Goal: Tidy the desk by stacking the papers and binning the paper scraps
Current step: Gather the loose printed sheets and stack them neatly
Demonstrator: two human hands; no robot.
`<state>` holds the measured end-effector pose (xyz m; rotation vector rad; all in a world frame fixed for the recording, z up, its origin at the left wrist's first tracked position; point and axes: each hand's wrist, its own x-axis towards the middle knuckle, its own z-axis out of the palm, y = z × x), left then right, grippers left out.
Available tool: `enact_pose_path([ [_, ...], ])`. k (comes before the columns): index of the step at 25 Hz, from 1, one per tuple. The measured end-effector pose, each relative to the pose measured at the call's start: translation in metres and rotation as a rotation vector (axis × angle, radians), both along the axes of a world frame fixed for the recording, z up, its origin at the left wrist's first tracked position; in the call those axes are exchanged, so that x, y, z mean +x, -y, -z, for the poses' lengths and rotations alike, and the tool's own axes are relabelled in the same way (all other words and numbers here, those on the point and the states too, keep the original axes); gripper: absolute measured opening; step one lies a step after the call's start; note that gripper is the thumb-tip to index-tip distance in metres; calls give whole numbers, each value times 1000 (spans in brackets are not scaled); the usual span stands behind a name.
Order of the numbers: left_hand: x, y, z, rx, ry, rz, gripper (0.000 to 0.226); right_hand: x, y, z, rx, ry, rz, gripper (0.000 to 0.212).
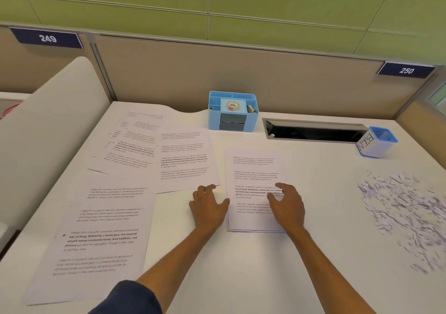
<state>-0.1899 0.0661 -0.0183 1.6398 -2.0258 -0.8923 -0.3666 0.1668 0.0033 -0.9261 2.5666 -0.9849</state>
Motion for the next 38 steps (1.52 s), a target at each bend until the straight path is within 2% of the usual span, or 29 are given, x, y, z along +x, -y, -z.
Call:
enact_pose_path([
  [5, 68, 19, -1, -89, 62, -56, 49, 65, 21, -3, -99, 113, -296, 25],
  [9, 135, 42, -5, -127, 147, -150, 49, 129, 44, -2, -19, 152, -471, 24],
  [12, 190, 59, -8, -132, 208, -207, 55, 179, 62, 1, 108, 157, -549, 33],
  [16, 257, 77, -8, -115, 467, -278, 79, 236, 84, 5, 260, 76, -589, 42],
  [19, 292, 86, -4, -59, 563, -356, 103, 268, 99, 1, 325, -30, -547, 52],
  [23, 308, 86, 1, -42, 572, -326, 95, 302, 113, 0, 381, -67, -461, 59],
  [30, 306, 86, -4, 53, 330, -393, 79, 332, 128, 4, 328, 65, -412, 57],
  [32, 307, 88, -12, 80, 175, -401, 71, 332, 129, 0, 282, 126, -398, 58],
  [34, 308, 92, -20, 154, -73, -424, 57, 328, 131, -2, 210, 279, -366, 61],
  [38, 316, 108, -27, 309, -486, -471, 39, 315, 132, -8, -25, 754, -216, 68],
])
